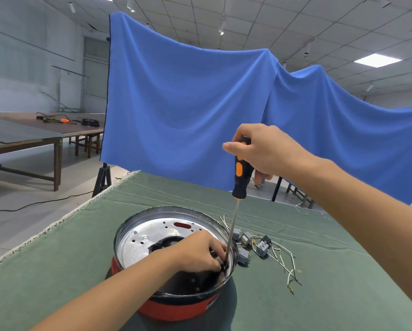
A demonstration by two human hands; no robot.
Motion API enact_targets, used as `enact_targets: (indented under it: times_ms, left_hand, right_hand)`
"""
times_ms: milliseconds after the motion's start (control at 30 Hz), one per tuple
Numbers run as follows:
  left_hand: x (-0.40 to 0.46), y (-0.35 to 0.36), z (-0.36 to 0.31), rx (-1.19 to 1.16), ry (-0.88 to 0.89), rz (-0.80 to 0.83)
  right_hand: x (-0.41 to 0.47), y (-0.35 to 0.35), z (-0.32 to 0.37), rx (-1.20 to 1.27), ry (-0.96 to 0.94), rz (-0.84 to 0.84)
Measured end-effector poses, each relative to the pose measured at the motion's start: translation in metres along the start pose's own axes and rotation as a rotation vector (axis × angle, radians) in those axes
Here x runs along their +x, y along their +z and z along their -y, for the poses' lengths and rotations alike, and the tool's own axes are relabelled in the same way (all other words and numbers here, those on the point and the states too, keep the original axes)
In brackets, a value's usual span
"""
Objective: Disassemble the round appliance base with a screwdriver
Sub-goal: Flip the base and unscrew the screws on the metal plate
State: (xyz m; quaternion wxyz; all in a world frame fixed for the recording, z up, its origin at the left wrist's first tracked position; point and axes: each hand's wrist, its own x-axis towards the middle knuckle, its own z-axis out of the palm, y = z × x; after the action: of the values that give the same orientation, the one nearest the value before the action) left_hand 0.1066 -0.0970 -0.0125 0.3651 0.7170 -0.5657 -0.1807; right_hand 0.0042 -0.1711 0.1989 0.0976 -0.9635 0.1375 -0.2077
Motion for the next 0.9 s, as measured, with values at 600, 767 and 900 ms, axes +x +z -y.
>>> enact_targets:
  times_ms: [600, 767, 900]
  left_hand:
    - [0.001, 0.002, -0.002, 0.007, -0.016, -0.054]
    - [0.002, 0.002, -0.003, 0.037, -0.006, -0.074]
    - [0.002, 0.004, -0.003, 0.076, 0.018, -0.113]
  right_hand:
    - [-0.008, -0.006, -0.015, 0.158, 0.112, 0.019]
    - [-0.005, 0.003, -0.017, 0.086, 0.094, -0.15]
    - [-0.004, 0.002, -0.015, 0.211, 0.153, -0.092]
